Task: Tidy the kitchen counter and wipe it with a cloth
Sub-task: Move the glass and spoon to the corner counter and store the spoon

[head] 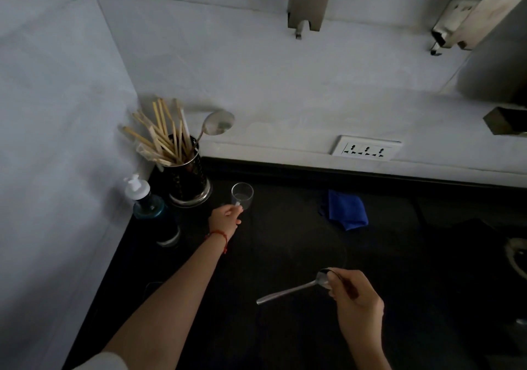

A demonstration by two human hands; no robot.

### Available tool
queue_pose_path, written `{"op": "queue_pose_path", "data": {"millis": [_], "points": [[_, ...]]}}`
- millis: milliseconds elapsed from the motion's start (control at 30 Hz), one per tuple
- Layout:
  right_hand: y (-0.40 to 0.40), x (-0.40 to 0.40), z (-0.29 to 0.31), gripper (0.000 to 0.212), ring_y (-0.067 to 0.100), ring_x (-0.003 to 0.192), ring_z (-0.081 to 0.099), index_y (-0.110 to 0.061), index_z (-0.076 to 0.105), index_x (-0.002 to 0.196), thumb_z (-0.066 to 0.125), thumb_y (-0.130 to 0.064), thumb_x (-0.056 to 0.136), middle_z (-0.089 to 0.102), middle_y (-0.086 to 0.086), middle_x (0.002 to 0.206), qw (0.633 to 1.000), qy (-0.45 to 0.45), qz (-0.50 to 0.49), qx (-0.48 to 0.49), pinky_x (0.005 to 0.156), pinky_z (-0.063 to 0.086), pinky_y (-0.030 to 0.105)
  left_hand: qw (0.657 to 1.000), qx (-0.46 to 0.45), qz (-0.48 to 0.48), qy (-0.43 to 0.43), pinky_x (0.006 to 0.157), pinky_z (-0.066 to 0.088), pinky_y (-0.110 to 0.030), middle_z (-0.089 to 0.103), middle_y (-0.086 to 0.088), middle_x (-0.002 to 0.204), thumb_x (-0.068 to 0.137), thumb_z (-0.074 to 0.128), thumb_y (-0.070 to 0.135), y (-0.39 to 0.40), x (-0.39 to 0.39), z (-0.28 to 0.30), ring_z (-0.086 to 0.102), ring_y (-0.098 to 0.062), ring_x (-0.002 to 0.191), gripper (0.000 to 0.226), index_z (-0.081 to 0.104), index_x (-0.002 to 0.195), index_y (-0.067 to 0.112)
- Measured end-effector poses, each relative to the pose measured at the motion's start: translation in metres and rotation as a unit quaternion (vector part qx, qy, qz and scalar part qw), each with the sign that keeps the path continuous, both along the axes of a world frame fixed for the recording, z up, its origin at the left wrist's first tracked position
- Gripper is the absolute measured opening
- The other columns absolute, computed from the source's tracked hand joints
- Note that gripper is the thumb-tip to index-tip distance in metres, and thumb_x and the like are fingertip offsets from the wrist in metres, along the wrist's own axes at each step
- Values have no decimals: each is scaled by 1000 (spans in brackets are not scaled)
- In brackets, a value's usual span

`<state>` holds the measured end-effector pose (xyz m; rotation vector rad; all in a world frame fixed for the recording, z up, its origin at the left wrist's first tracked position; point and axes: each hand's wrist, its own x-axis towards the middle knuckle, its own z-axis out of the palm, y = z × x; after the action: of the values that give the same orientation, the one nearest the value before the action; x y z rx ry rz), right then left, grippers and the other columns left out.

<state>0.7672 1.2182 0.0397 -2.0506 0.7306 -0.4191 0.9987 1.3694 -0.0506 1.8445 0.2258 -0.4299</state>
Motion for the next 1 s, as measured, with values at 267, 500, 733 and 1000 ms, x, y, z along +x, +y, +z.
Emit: {"op": "queue_pose_path", "data": {"millis": [267,500,733,1000], "points": [[-2,10,-2,38,-2,85,61,-41,56,76,65,-4,79,65,-8,81,1000,0,14,5,59,52,19,998,53,-29,-28,78,55,-36,67,-15,104,88,54,26,1,-3,4,62,-18,75,29,59,108,6],[-2,55,17,29,-5,82,59,-34,56,82,63,-7,82,60,-12,79,996,-44,63,-35,67,45,2,983,151,-46,-90,88,48,-29,65,-13,111,87,55,21,24,-38,10,60,-24,104,33,53,118,8],[16,149,66,13,-4,66,62,-18,64,90,61,-7,84,65,6,84,979,-159,125,-21,53,45,3,877,373,-263,-152,119,15,-37,17,-5,154,92,41,36,43,-88,-1,12,-20,143,56,23,141,15],[65,254,121,11,26,61,63,-4,70,86,60,-7,84,59,4,85,942,-285,171,-39,54,52,24,850,400,-305,-158,118,-2,-37,-7,0,156,94,32,40,56,-102,-15,-9,-17,143,60,4,144,19]]}}
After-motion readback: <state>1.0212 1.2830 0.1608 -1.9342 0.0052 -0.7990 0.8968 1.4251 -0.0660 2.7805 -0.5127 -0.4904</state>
